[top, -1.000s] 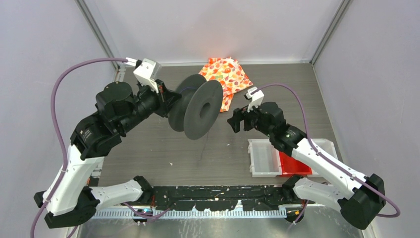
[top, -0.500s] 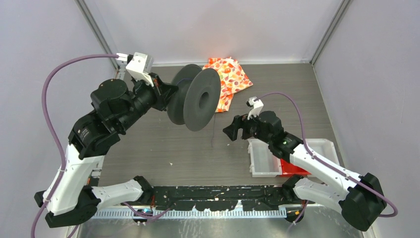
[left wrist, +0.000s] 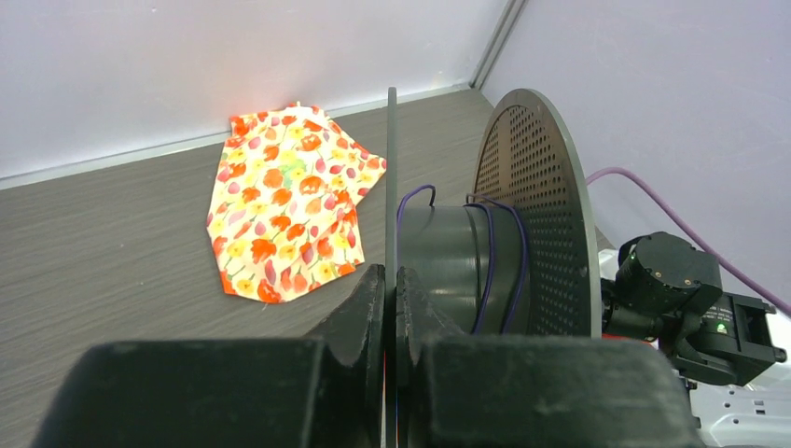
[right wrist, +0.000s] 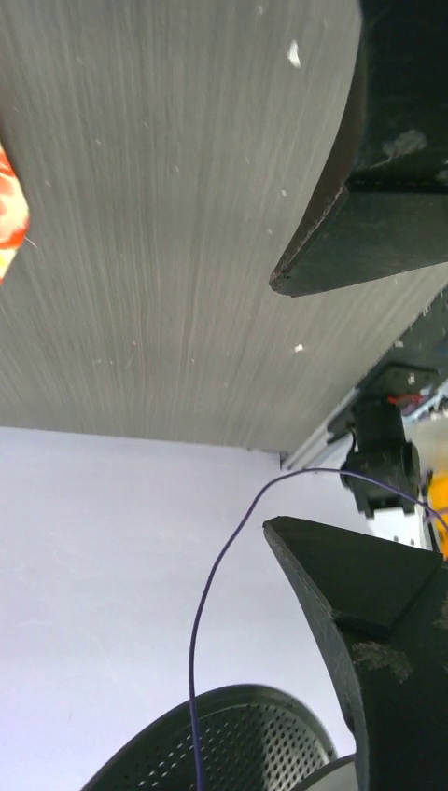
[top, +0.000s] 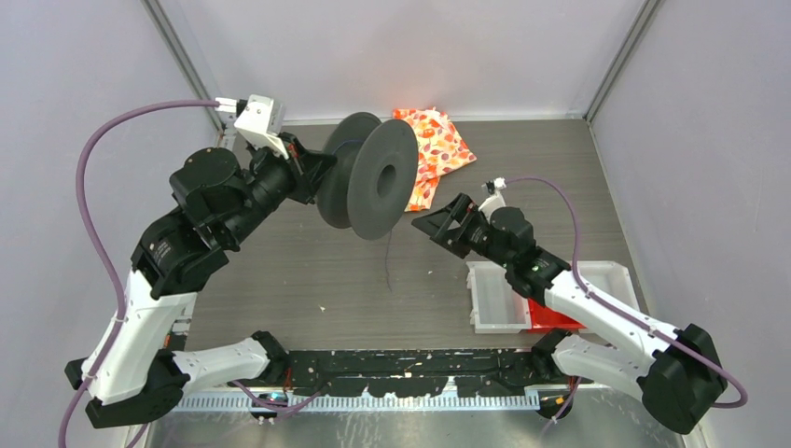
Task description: Wrap the cables
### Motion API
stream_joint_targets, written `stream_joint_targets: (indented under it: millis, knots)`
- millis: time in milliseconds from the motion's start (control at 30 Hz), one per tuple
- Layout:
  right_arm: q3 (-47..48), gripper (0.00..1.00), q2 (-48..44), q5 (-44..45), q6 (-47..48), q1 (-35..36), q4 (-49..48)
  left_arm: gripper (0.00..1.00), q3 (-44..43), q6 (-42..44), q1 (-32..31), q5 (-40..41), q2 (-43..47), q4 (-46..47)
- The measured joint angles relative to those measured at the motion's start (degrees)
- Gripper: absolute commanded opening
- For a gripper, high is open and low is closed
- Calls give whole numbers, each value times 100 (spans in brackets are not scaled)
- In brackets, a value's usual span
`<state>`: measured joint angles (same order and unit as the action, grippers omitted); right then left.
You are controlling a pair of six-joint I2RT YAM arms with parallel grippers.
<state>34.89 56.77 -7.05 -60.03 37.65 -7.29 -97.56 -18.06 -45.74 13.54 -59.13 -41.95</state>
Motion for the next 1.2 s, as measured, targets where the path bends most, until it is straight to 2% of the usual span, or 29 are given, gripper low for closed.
stream_joint_targets:
  millis: [367,633,733,867,967,1033,1100,1200]
  knots:
    - [-136,88,765,-719,-1705,57,-741,0,214,0,0,59,15,232]
    - [-234,87,935,-872,-2127,256,-1161,0,310,0,0,96,28,358]
    - [-234,83,1150,-901,-2190,396,-1231,0,321,0,0,105,28,365]
    - [-234,65,1508,-940,-2293,737,-1375,0,326,0,0,122,28,389]
    - [-234,45,1711,-988,-2374,911,-1543,0,352,0,0,155,31,435]
    - [-234,28,1755,-1014,-2426,962,-1611,0,387,0,0,184,37,470]
    - [-234,4,1751,-1010,-2452,962,-1714,0,415,0,0,214,42,490]
    - [-234,1,1746,-1003,-2446,960,-1801,0,455,2,0,313,52,507]
